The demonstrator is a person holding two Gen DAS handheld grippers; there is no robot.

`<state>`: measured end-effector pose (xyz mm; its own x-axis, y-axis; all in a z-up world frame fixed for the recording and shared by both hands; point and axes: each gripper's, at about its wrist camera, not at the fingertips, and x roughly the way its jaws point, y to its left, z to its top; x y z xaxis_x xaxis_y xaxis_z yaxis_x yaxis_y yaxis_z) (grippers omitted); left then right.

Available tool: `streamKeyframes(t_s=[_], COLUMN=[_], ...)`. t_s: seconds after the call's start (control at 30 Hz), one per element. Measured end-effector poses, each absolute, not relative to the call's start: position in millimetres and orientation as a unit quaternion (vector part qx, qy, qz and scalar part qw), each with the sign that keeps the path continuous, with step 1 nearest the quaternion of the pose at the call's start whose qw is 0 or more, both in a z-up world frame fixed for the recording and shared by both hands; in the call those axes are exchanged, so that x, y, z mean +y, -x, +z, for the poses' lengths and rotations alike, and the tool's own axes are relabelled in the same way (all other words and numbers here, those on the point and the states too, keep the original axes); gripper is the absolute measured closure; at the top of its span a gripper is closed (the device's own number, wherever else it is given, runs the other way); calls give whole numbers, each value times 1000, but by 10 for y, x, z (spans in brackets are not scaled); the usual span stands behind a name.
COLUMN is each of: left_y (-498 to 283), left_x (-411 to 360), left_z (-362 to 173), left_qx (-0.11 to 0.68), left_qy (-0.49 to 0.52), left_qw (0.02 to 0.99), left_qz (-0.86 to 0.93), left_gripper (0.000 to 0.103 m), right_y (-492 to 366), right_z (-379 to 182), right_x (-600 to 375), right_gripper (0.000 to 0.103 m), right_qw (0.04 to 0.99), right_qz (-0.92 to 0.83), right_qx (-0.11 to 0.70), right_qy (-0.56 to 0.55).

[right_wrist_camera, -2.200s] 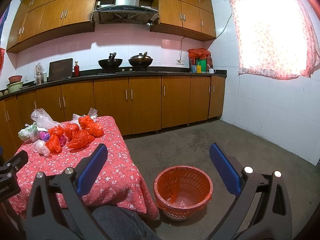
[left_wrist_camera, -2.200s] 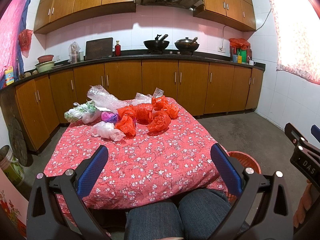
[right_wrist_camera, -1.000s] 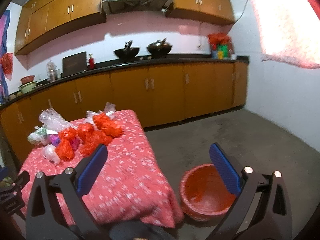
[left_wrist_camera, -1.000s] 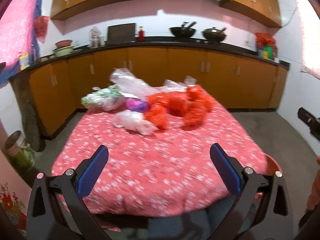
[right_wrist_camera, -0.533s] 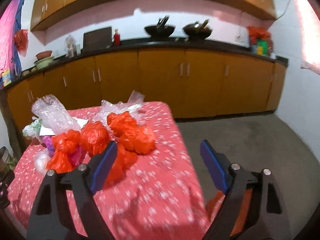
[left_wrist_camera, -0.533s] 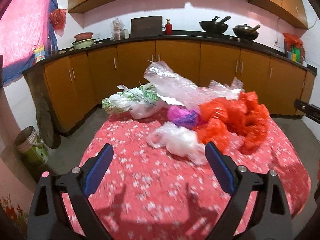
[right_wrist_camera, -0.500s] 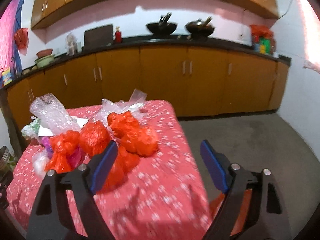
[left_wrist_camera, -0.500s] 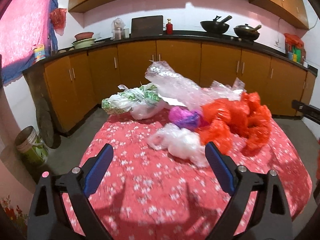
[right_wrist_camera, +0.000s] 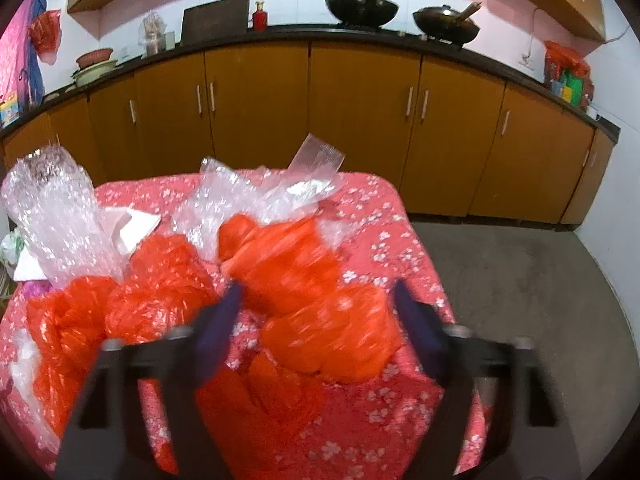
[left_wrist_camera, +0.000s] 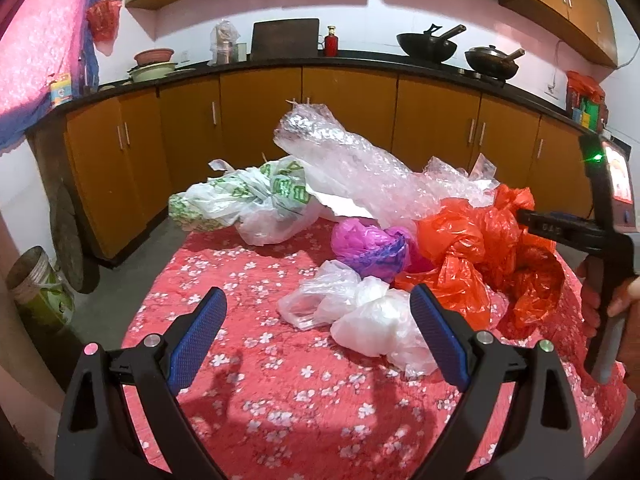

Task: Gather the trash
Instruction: 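Grasp the clear plastic bag with the left tool while the right tool grasps a red bag, then carry both bags to the orange basket and release them inside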

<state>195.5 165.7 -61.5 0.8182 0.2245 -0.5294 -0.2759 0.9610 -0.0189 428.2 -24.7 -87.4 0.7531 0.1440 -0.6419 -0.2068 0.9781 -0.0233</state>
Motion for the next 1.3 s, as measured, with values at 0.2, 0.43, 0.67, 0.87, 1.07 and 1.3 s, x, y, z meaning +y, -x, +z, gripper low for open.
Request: streamKeyframes(t_s=[0.2, 0.43, 0.67, 0.87, 1.07, 1.3], left_y=[-2077, -2177, -2228, -2269, -2184, -2131], left_x=[1600, 1574, 1464, 1516, 1633, 1702], left_z=[-665, -757, -838, -890, -786, -636], left_qx=[283, 311, 328, 339, 324, 303], left_qy=[34, 49, 37, 47, 48, 48], left_qw=[951, 943, 940, 936, 941, 946], left_qz=[121, 104, 90, 83, 91, 102], left_gripper=[17, 39, 62, 84, 86, 86], right_y=[-4197, -4085, -4048, -3983, -3910, -3775], right_z=[-879, -828, -816, -774, -706, -635], right_x=[-360, -419, -459, -501, -568, -615], right_gripper=[91, 97, 98, 98, 98, 98], right_qw=[935, 939, 939, 939, 941, 942], right_qz=[104, 104, 104, 106, 108, 115], right_qx=[338, 326, 328, 326, 320, 315], right_qy=[23, 20, 15, 10, -1, -6])
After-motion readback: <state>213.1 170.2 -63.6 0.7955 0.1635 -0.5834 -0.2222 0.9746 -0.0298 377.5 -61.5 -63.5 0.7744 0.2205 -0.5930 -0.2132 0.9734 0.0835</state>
